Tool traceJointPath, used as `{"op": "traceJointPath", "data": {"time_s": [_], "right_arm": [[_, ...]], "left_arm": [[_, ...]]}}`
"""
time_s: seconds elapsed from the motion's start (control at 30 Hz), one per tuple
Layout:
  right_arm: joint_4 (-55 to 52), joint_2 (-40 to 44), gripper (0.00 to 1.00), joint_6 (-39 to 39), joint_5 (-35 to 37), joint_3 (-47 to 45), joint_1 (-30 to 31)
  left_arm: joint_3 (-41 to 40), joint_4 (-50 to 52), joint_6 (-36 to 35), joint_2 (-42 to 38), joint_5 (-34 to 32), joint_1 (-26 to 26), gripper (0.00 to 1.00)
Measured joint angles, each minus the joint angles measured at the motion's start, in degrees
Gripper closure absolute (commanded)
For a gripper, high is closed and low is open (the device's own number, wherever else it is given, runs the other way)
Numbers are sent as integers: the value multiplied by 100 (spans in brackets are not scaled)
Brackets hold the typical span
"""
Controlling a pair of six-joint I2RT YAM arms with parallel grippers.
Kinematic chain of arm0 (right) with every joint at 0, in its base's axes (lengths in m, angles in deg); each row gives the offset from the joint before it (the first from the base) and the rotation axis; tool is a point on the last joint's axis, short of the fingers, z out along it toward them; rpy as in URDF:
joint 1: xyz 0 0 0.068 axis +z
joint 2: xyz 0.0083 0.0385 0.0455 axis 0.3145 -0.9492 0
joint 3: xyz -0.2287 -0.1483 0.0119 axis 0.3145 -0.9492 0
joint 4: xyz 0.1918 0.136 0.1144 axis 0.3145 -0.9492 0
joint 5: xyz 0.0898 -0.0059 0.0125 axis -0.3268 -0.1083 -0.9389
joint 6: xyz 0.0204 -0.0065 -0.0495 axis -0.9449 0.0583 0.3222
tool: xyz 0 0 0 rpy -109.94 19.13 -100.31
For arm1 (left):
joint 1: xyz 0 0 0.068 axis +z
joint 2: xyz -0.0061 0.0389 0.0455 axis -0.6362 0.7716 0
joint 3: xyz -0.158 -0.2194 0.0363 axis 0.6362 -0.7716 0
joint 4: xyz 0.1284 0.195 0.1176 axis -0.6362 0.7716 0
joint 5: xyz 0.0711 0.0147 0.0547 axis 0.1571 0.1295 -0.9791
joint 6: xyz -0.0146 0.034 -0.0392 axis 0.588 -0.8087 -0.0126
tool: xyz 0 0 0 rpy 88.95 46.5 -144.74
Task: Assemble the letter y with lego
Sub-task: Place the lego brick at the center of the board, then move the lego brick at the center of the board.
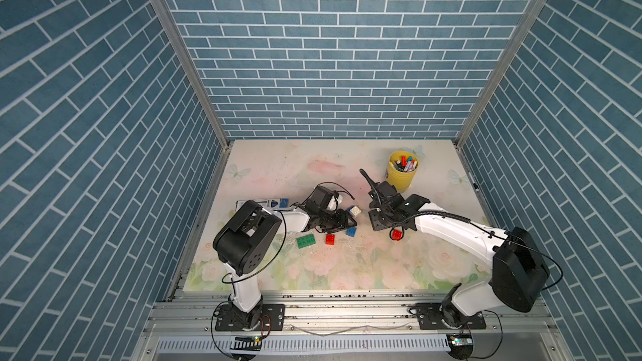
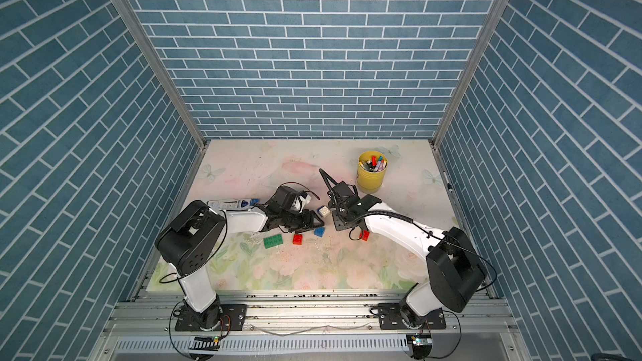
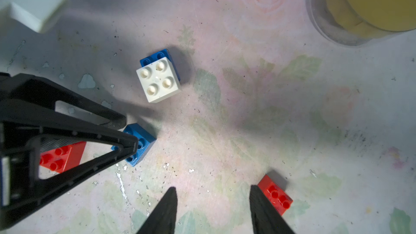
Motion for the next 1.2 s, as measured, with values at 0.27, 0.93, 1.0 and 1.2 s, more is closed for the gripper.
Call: {"op": "traceJointPath", "data": {"time_s": [0.27,0.93,1.0,1.2], "right_arm": [[59,0,45,-7,-192,-7,0],[254,-129,43,-85,-629,-7,7],[262,-129,43,-85,-627,-7,7],[278,-129,44,-85,-625,-24,7]], "left_arm": [[-2,1075,-313,-999,-616,9,29],[-603,4015,271,-2361,-3480,13,6],[-603,3967,297,-2184,-3501,13,6],[-492,3862,313,-1740,-3539,13,12]]}}
